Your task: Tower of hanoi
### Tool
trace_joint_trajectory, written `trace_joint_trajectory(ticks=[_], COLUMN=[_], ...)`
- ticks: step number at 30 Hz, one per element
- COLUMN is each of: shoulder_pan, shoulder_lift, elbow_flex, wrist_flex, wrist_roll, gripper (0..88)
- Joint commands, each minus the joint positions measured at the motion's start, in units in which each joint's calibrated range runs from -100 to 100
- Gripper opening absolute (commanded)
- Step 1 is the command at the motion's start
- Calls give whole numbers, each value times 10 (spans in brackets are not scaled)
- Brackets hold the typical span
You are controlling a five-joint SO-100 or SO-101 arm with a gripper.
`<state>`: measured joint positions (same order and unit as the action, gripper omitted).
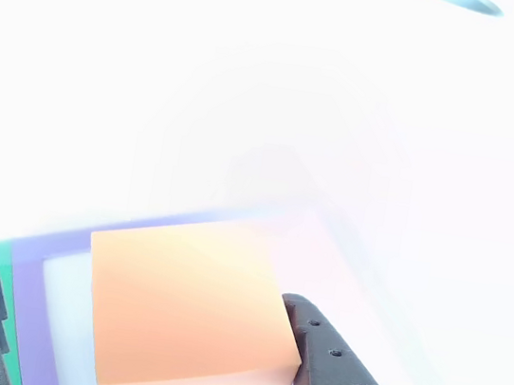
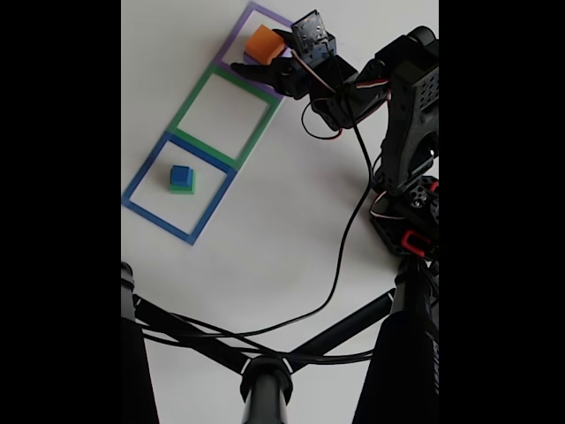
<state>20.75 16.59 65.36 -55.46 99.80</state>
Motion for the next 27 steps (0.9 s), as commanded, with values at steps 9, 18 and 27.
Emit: trace_joint_trajectory(ticks=[9,18,27], shoulder_pan=[-12,-14,-29], shoulder_lift=[-27,-35,-124], elbow_flex=[9,17,48], wrist_flex=[-15,-15,41], wrist_roll=[2,2,2], gripper=[190,137,133])
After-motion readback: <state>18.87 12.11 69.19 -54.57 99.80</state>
